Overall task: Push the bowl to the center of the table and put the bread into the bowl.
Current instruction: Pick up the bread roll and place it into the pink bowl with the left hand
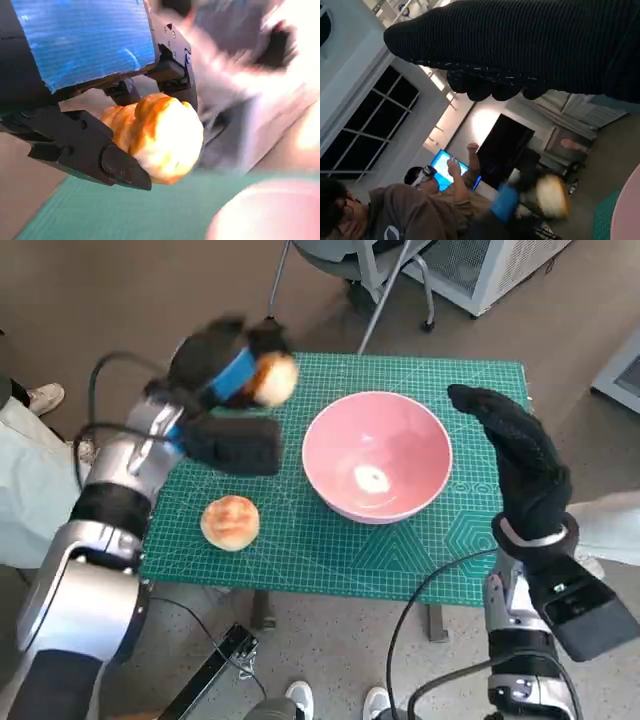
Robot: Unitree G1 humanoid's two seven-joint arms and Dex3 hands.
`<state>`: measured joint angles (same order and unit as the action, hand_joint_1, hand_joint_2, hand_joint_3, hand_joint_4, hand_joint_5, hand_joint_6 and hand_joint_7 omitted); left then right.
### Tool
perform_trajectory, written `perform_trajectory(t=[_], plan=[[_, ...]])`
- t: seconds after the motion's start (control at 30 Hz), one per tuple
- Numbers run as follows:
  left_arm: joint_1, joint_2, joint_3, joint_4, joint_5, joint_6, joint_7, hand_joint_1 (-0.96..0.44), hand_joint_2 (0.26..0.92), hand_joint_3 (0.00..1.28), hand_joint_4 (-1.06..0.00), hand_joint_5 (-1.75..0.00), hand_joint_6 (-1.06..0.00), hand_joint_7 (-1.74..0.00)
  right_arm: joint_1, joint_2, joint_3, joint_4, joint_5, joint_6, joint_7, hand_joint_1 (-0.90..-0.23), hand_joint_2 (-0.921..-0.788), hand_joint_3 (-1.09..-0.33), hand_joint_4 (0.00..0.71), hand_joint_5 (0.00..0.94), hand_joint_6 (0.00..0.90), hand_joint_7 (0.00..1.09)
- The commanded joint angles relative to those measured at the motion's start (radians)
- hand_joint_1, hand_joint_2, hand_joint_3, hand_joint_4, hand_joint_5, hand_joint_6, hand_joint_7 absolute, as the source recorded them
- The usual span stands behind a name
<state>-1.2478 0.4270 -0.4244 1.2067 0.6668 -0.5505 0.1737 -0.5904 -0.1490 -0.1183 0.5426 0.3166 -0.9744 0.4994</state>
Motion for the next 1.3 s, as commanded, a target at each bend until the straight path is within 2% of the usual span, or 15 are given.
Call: perform_trajectory(t=[0.03, 0.3, 0.47, 0.6, 0.8, 0.83, 0.9, 0.93, 0.97, 1.07, 1.13, 1.2, 1.3], plan=[[-0.017, -0.046, -0.015, -0.035, -0.001, -0.074, 0.018, 0.0, 0.914, 0.01, -0.74, -1.06, -0.73, -1.11, 0.007, 0.008, 0.005, 0.006, 0.018, 0.02, 0.015, -0.588, -0.921, -0.707, 0.331, 0.005, -0.001, 0.82], [-0.027, -0.118, -0.068, -0.028, 0.046, -0.141, 0.079, 0.0, 0.92, 0.03, -0.71, -1.11, -0.68, -1.15, 0.012, 0.012, 0.007, -0.003, 0.049, 0.036, 0.04, -0.601, -0.921, -0.683, 0.329, 0.003, -0.001, 0.82], [-0.026, -0.159, -0.106, -0.005, 0.078, -0.136, 0.088, 0.0, 0.92, 0.06, -0.69, -1.15, -0.63, -1.18, 0.017, 0.015, 0.003, -0.003, 0.054, 0.039, 0.043, -0.6, -0.921, -0.673, 0.328, 0.002, -0.001, 0.82], [-0.024, -0.186, -0.122, 0.015, 0.083, -0.122, 0.046, 0.0, 0.92, 0.07, -0.68, -1.16, -0.62, -1.18, 0.027, 0.015, -0.001, -0.015, 0.048, 0.04, 0.036, -0.59, -0.921, -0.669, 0.327, 0.002, -0.001, 0.81], [-0.013, -0.215, -0.112, 0.048, 0.054, -0.082, -0.066, 0.0, 0.92, 0.09, -0.64, -1.21, -0.61, -1.2, 0.044, 0.017, -0.006, -0.039, 0.021, 0.03, 0.013, -0.577, -0.921, -0.668, 0.328, 0.002, -0.001, 0.81], [-0.01, -0.219, -0.102, 0.055, 0.04, -0.069, -0.106, 0.0, 0.92, 0.11, -0.62, -1.23, -0.6, -1.21, 0.046, 0.016, -0.008, -0.039, 0.016, 0.026, 0.009, -0.577, -0.921, -0.669, 0.328, 0.002, -0.001, 0.81], [-0.005, -0.224, -0.083, 0.065, 0.011, -0.044, -0.188, 0.0, 0.921, 0.23, -0.5, -1.34, -0.44, -1.37, 0.047, 0.014, -0.012, -0.038, 0.008, 0.02, 0.002, -0.576, -0.921, -0.669, 0.329, 0.002, -0.001, 0.81], [-0.002, -0.225, -0.075, 0.067, -0.003, -0.032, -0.225, -0.02, 0.892, 0.24, -0.4, -1.19, -0.35, -1.23, 0.047, 0.014, -0.013, -0.037, 0.006, 0.017, -0.001, -0.576, -0.921, -0.67, 0.329, 0.002, -0.001, 0.81], [0.0, -0.225, -0.062, 0.068, -0.025, -0.009, -0.286, -0.06, 0.857, 0.22, -0.26, -0.76, -0.18, -0.93, 0.047, 0.012, -0.015, -0.034, 0.005, 0.014, -0.003, -0.575, -0.921, -0.672, 0.329, 0.003, -0.001, 0.81], [0.003, -0.22, -0.029, 0.057, -0.078, 0.04, -0.426, -0.11, 0.8, 0.15, -0.09, -0.25, -0.06, -0.41, 0.046, 0.009, -0.019, -0.029, 0.001, 0.01, -0.01, -0.573, -0.921, -0.678, 0.329, 0.003, -0.001, 0.81], [0.005, -0.208, -0.01, 0.035, -0.109, 0.055, -0.502, -0.15, 0.778, 0.12, -0.04, -0.13, -0.03, -0.27, 0.046, 0.008, -0.022, -0.029, -0.004, 0.006, -0.016, -0.571, -0.921, -0.682, 0.33, 0.003, -0.001, 0.81], [0.012, -0.19, 0.007, 0.003, -0.136, 0.052, -0.556, -0.19, 0.77, 0.1, -0.02, -0.06, -0.01, -0.21, 0.044, 0.009, -0.025, -0.028, -0.008, 0.002, -0.02, -0.569, -0.921, -0.687, 0.33, 0.003, -0.001, 0.81], [0.043, -0.15, 0.032, -0.058, -0.172, 0.004, -0.59, -0.24, 0.771, 0.08, -0.01, -0.02, 0.0, -0.19, 0.042, 0.012, -0.025, -0.024, -0.015, -0.004, -0.027, -0.566, -0.921, -0.691, 0.33, 0.003, -0.001, 0.81]])
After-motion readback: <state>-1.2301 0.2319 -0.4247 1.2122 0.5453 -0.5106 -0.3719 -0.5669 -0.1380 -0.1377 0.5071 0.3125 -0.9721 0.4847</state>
